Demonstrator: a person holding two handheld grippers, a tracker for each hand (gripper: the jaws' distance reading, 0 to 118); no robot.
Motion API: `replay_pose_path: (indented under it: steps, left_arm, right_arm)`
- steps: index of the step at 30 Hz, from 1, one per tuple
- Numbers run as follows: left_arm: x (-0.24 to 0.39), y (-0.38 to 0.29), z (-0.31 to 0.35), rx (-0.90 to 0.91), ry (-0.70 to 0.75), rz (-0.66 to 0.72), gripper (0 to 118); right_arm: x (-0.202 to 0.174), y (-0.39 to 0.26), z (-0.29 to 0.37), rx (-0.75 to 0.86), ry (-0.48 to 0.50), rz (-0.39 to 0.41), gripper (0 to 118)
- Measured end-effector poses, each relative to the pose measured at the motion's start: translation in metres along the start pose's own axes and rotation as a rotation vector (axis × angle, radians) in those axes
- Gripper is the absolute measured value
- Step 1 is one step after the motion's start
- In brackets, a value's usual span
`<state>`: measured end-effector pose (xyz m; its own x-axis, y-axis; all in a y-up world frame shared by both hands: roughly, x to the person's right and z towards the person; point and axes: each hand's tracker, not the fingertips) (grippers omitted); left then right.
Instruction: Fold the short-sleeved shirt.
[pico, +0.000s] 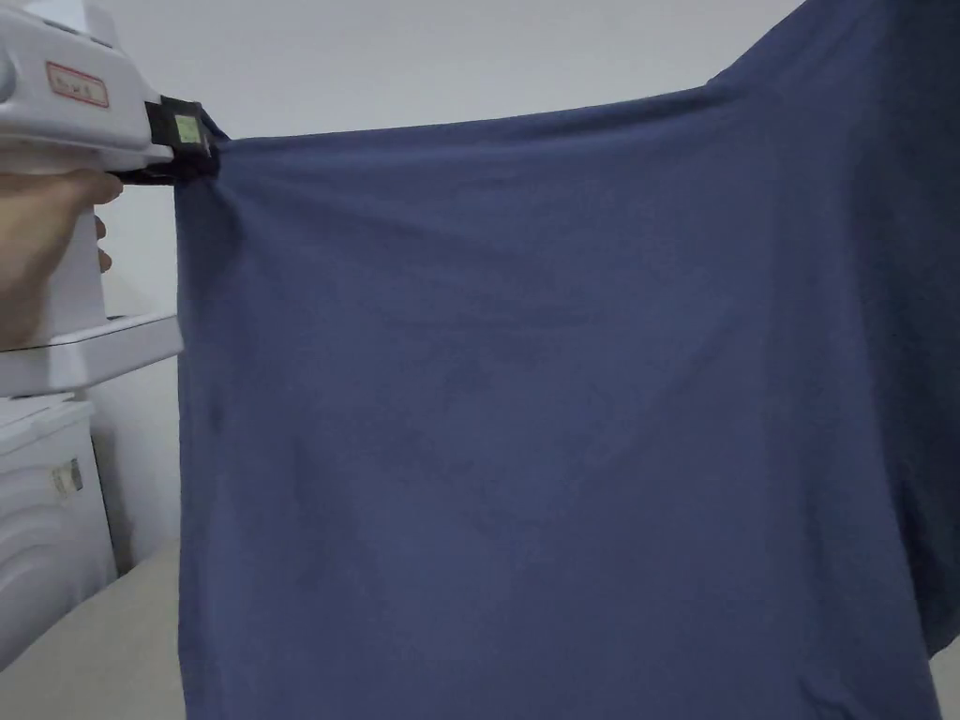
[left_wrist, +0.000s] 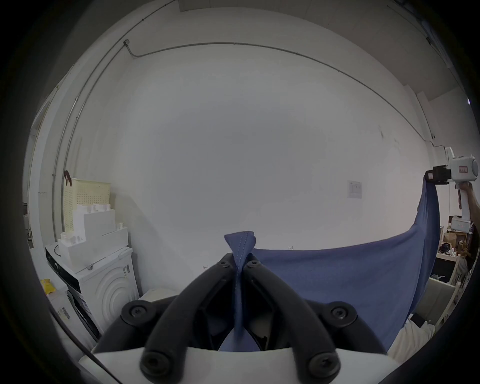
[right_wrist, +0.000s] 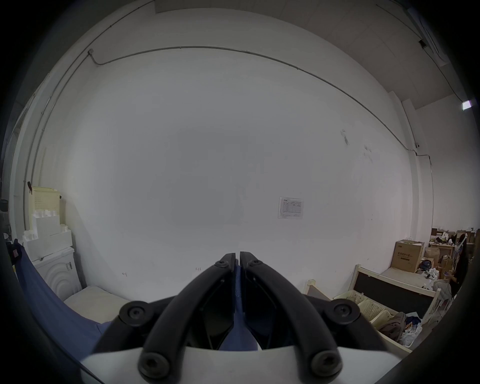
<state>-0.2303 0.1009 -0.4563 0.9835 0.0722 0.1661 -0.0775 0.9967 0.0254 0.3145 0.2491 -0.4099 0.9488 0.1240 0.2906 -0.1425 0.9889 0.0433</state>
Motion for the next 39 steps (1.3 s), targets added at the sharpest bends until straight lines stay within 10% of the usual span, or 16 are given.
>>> replay_pose_path:
  steps: [20,34,39]
  left_arm:
    - [0.001,-0.087,-0.139,-0.108,0.003,-0.017,3]
    - [-0.004,-0.379,-0.133,-0.529,-0.050,0.230,3]
    - [-0.024,-0.436,-0.063,-0.527,-0.094,0.412,3]
  right_arm:
    - [-0.053,-0.051,-0.107,-0.050,-0.044,0.085,2]
    - [-0.070,-0.370,-0.126,-0.402,0.173,-0.062,2]
    - [-0.041,-0.455,-0.027,-0.416,0.292,-0.152,2]
